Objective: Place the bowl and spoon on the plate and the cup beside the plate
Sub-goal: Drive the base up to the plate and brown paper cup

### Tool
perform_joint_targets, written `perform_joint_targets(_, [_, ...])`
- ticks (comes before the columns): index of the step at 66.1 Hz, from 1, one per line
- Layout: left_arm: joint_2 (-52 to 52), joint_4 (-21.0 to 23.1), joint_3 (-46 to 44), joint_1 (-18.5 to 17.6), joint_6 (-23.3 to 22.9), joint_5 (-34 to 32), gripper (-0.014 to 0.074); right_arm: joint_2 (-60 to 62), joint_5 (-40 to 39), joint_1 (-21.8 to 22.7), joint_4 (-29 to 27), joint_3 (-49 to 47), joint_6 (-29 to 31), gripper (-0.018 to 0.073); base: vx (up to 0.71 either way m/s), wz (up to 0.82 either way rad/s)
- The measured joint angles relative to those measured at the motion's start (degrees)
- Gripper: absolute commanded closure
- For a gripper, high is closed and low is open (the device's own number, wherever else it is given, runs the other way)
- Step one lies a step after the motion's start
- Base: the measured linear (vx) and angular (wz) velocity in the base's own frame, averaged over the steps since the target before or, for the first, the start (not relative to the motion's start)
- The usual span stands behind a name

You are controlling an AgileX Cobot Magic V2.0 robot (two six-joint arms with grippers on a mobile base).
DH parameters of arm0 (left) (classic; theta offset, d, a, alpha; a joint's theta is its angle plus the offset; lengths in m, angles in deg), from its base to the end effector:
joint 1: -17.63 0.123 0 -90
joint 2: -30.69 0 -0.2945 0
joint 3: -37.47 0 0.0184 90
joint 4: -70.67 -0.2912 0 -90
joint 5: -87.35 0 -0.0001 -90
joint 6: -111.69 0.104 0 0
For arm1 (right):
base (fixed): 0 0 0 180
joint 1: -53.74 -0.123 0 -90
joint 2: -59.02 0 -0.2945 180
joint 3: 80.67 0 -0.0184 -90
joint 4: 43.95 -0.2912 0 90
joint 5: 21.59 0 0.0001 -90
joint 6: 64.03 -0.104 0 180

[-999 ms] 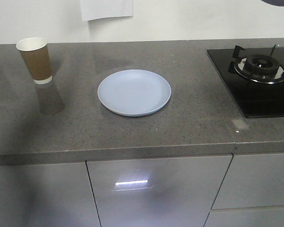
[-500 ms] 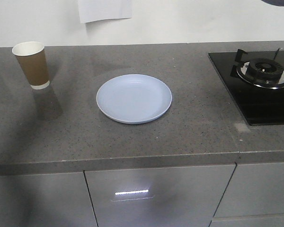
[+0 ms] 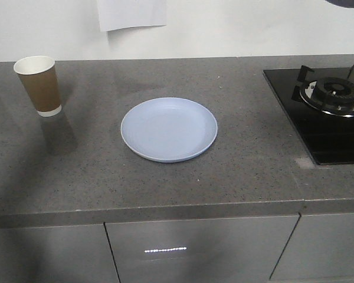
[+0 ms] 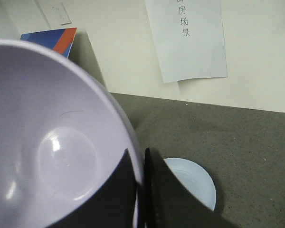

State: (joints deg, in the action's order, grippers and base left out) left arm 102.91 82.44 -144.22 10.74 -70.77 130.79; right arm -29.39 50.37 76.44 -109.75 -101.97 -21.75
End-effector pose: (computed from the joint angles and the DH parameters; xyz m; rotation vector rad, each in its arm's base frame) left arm 0.2693 -0.0472 0.4769 0.0197 1.9902 -0.3423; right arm 0.3100 -0.0319 0.5227 -0.3719 1.8341 0.7135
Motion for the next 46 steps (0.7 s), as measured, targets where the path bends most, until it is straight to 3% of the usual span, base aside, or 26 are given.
perform_joint_targets(46, [0.0,0.0,0.0,0.0,0.0,0.0,0.0602,0.0,0.0,0.0,0.0,0.0,0.0,0.0565,0.03,0.02])
